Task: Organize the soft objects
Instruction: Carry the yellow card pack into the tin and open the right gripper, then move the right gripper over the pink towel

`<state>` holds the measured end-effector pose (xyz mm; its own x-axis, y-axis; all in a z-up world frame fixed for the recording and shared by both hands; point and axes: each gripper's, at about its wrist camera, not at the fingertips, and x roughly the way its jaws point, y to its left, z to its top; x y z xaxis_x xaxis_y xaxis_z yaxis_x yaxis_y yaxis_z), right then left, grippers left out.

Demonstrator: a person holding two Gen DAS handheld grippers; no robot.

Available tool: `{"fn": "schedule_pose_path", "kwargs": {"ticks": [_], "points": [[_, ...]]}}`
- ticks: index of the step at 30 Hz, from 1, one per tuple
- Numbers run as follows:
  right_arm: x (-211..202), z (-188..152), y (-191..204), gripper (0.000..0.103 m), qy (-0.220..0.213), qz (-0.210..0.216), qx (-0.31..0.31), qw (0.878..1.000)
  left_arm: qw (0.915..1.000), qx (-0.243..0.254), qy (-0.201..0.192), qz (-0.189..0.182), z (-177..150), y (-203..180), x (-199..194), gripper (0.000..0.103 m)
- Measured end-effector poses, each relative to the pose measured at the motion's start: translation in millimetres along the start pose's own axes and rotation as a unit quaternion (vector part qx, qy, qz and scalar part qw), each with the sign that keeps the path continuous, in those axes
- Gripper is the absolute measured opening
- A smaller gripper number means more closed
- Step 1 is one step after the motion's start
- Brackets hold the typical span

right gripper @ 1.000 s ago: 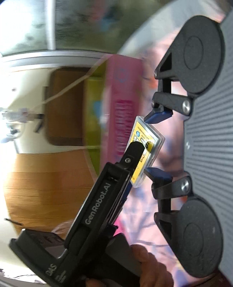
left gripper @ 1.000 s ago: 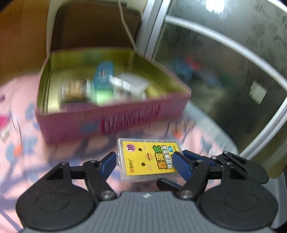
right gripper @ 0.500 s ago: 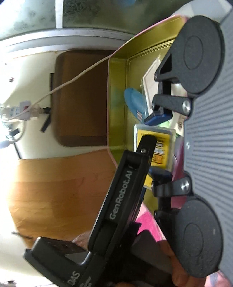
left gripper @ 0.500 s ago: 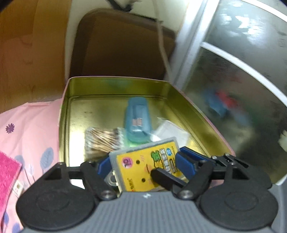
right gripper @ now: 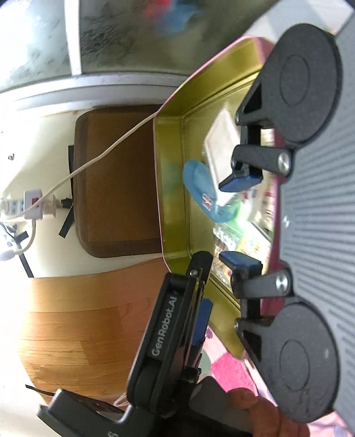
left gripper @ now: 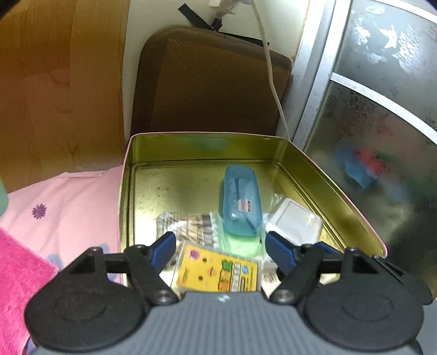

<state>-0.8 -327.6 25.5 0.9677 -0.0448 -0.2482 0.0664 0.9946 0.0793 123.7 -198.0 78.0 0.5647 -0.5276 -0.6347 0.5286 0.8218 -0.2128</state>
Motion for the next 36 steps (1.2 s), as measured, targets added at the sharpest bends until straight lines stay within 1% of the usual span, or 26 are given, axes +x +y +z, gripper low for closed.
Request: {"fn": "schedule_pose_path", "kwargs": {"ticks": [2, 4, 8, 11, 17, 20, 25, 32, 36], "points": [[-5.7, -1.1, 0.5, 0.051, -0.004, -0.003, 0.013, 1.000, 0.9999, 0.012, -0.010, 0.005, -8.1, -4.8, -12.5, 0.081], [-14.3, -2.2, 0.6, 0.051, -0.010, -0.003, 0.024, 1.000, 0.9994, 0.024, -0.020, 0.017, -15.1, -8.6, -24.4, 0.083], [-33.2, -5.0, 4.1, 0.051, -0.017, -0.006, 0.026, 0.999, 0.9974, 0.047, -0.038, 0.040, -29.6, -14.2, -48.2, 0.084], [-42.8, -5.5, 8.3, 0.051, -0.019, -0.006, 0.028, 0.999, 0.9960, 0.055, -0.046, 0.054, -37.9, -12.4, -62.4, 0.085], [-49.5, -5.9, 24.9, 0.051, -0.008, 0.017, 0.033, 0.999, 0.9922, 0.064, -0.057, 0.090, -56.0, -0.8, -83.2, 0.087], [-48.2, -7.3, 39.6, 0.052, -0.002, 0.029, 0.021, 0.999, 0.9913, 0.060, -0.056, 0.102, -64.2, 11.1, -91.6, 0.088], [-42.3, -11.0, 63.3, 0.052, 0.013, 0.048, 0.001, 0.999, 0.9897, 0.040, -0.055, 0.126, -75.2, 39.9, -102.0, 0.088], [-24.6, -18.9, 100.2, 0.053, 0.047, 0.078, -0.036, 0.995, 0.9864, -0.007, -0.045, 0.158, -93.7, 97.3, -111.5, 0.088], [-12.0, -23.8, 123.9, 0.053, 0.069, 0.101, -0.057, 0.991, 0.9816, -0.028, -0.042, 0.184, -103.2, 130.0, -115.3, 0.088]]}}
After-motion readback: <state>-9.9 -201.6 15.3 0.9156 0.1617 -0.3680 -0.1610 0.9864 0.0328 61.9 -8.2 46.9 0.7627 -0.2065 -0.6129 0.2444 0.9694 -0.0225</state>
